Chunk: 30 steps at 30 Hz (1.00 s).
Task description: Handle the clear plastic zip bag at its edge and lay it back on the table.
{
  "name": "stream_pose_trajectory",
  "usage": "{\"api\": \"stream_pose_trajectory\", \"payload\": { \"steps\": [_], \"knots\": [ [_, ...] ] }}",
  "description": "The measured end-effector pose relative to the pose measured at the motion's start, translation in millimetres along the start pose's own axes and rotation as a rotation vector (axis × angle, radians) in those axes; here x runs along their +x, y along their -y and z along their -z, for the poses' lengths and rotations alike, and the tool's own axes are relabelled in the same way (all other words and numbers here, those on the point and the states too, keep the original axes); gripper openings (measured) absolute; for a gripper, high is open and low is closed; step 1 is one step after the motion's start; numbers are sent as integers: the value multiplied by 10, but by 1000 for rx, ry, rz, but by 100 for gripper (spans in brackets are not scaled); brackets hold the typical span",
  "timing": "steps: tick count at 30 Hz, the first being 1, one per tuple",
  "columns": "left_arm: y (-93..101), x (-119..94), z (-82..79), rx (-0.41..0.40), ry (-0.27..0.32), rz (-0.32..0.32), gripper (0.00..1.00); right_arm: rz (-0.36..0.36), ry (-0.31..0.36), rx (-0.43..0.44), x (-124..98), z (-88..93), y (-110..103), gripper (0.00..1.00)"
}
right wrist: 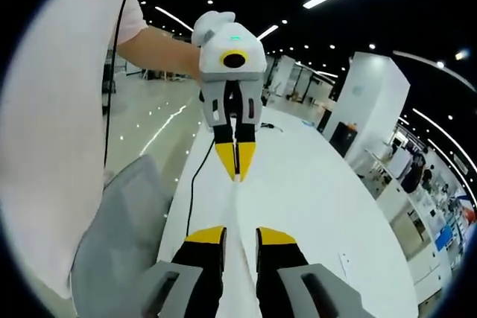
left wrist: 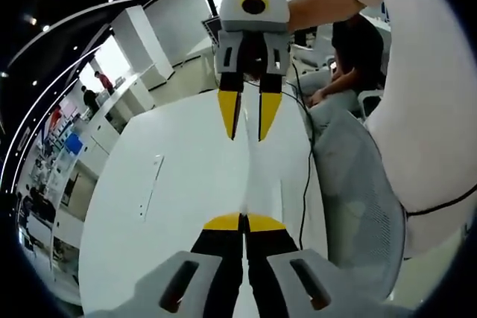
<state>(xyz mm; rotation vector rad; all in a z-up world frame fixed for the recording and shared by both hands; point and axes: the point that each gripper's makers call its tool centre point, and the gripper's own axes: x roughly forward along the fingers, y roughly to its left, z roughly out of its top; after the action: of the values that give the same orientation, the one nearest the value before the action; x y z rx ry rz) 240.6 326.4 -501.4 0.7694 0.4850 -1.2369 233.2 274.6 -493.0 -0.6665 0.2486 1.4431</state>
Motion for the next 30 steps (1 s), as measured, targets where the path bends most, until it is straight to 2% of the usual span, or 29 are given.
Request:
{"api": "stream_pose_trajectory", "payload": {
  "steps": [12, 30],
  "knots": [
    [56, 34, -152, 8, 5, 8, 0, -26, 52, 11, 201, -265, -80, 8],
    [71, 24, -249, 11, 14, 4, 0, -34, 15, -40, 275, -296, -83, 4]
  ]
}}
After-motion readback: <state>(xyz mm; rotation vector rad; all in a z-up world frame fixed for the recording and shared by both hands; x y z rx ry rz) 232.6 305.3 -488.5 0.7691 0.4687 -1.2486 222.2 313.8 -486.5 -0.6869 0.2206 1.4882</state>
